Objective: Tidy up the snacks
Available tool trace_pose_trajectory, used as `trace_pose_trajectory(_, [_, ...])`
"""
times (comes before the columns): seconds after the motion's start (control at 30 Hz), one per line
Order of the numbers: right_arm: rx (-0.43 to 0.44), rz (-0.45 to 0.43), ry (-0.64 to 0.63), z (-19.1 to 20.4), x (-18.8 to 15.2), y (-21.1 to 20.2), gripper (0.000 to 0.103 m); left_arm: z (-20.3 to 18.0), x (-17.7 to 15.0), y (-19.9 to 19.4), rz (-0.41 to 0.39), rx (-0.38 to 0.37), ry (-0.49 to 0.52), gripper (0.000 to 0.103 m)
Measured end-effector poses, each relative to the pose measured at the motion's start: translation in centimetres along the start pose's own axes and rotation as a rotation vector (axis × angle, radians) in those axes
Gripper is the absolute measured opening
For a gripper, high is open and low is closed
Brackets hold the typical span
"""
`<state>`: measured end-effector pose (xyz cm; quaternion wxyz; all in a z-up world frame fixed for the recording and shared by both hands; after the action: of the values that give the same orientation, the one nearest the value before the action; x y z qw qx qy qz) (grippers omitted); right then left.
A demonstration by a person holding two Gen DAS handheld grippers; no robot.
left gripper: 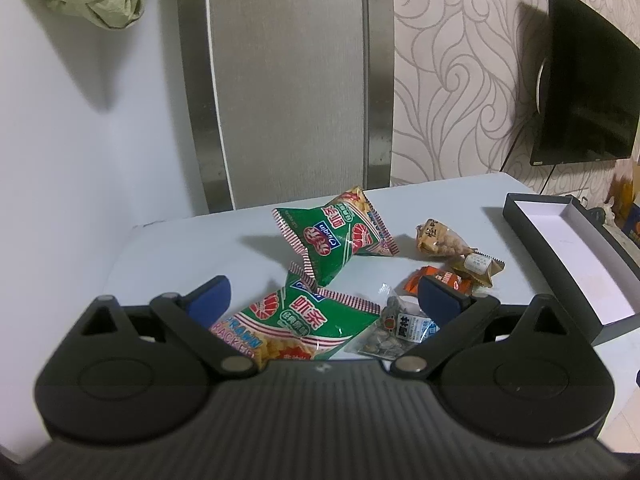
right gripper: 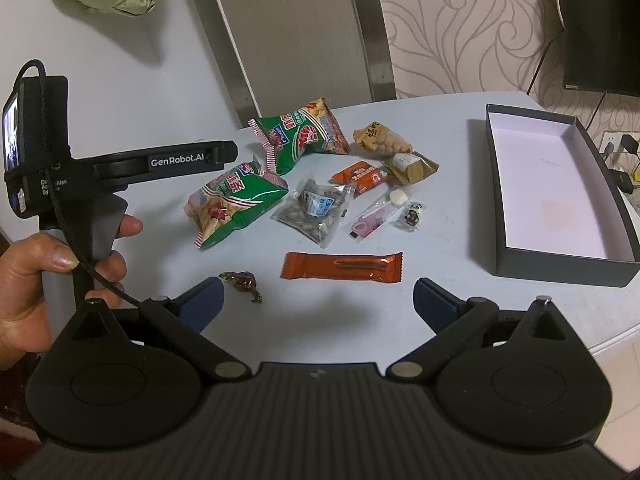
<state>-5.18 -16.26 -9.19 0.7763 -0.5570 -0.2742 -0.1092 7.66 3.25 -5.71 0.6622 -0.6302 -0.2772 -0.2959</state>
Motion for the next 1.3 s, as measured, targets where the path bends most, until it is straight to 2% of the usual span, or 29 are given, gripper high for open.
trace_pose_trajectory(0.43, [0.002,0.009,0.012,-0.4,0.1,0.3,0.102,0.5,-0.5,-0.2,-0.005,0.004,-0.017,0.102])
trace_pose_trajectory(0.63, [0.024,0.001,0.024,-1.4,0.3,0.2,0.102,0.8,-1.5,-1.0,-0.018,-0.046,0.005,0.101])
trace_pose_trajectory(0.8, [0.041,-0.006,-0.001,-1.9,0.7,0.7,0.102,0.9,-3.8,-2.4,-0.045,-0.116,0.040,0.102])
trace_pose_trajectory(1.07, [0.034,0.014,-0.108,-2.1,0.7,3.0,0.102,-1.3,-9.1,-1.2,0.017,-0.190,0.131,0.100])
trace_pose_trajectory(1.13, [0.043,0.019,-0.114,-2.0,0.8,3.2,0.102,-2.3,-9.8,-0.6,0.022,-0.211,0.178,0.094])
trace_pose_trajectory(1.2, [0.048,0.017,-0.117,-1.9,1.0,3.1,0.102,-2.9,-10.2,0.4,0.038,-0.228,0.229,0.080])
trace_pose_trajectory(1.3, [0.061,0.016,-0.109,-2.1,1.2,2.9,0.102,-3.1,-10.7,2.8,0.104,-0.240,0.253,0.066])
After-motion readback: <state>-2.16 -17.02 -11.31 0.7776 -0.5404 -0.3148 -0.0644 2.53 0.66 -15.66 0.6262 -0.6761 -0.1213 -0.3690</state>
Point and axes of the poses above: each gripper's, at about its wrist camera, not at the fingertips, and y roughly the way its jaws point, z to its left, x to its top, the point moved 7 cm from there along y, roughly the way its jaws point, and after that the axes turned 12 degrees about z, right-handed, at the moved point
